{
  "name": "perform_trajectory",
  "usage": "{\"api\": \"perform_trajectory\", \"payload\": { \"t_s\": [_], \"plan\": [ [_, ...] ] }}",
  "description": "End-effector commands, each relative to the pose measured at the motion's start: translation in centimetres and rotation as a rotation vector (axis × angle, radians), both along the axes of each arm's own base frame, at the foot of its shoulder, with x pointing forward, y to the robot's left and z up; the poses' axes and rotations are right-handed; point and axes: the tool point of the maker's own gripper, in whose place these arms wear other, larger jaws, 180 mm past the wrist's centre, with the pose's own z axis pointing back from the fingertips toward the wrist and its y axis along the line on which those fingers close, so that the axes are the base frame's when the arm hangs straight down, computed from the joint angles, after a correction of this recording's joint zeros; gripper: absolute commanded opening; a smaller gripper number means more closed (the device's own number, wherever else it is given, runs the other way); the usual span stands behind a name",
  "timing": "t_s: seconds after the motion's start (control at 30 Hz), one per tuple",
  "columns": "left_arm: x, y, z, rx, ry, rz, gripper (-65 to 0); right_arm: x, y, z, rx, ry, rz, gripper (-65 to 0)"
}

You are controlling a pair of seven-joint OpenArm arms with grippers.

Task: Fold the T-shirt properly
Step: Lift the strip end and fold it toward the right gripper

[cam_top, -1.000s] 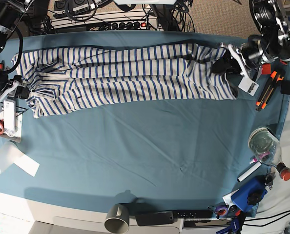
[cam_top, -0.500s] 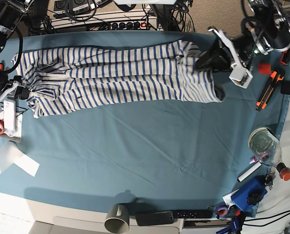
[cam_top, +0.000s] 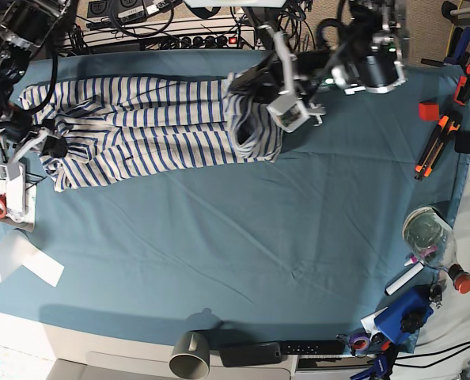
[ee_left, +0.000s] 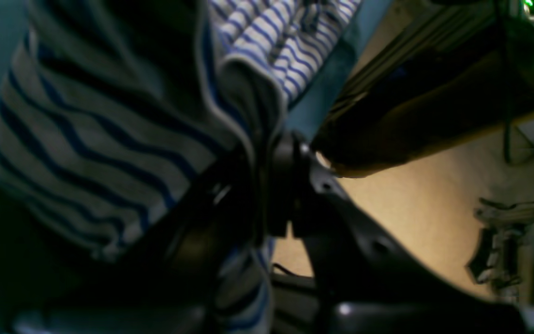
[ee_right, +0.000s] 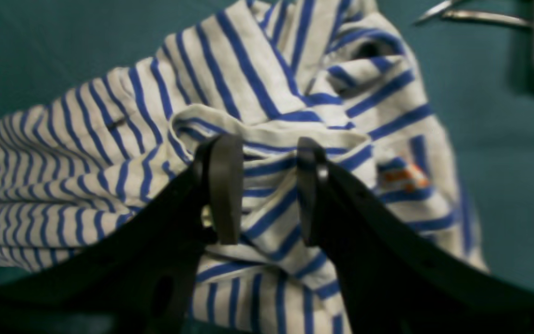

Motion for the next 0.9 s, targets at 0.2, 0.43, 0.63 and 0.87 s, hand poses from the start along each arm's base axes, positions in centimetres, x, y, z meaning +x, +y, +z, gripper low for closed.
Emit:
{"api": "perform_trajectory", "payload": {
  "t_s": [0.2, 0.43, 0.63, 0.87],
  "plan": [
    [1.2, -2.7, 1.0, 0.047, -0.128, -0.029, -65.0, 0.2, -2.2, 0.7, -0.118, -0.001, -0.019, -44.8],
    [2.4, -4.6, 1.8, 0.052, -0.19, -0.031, -65.0, 0.3, -2.3, 0.7, -0.127, -0.004, -0.024, -44.8],
    [3.2, -6.7, 1.3, 0.037, -0.181, -0.08, -65.0, 0.3, -2.3, 0.7, -0.127, -0.006, -0.024, -44.8],
    [3.4, -9.7, 0.7, 0.047, -0.183, -0.167, -65.0, 0.4, -2.3, 0.7, -0.127, -0.009, -0.024, -44.8]
  ]
}}
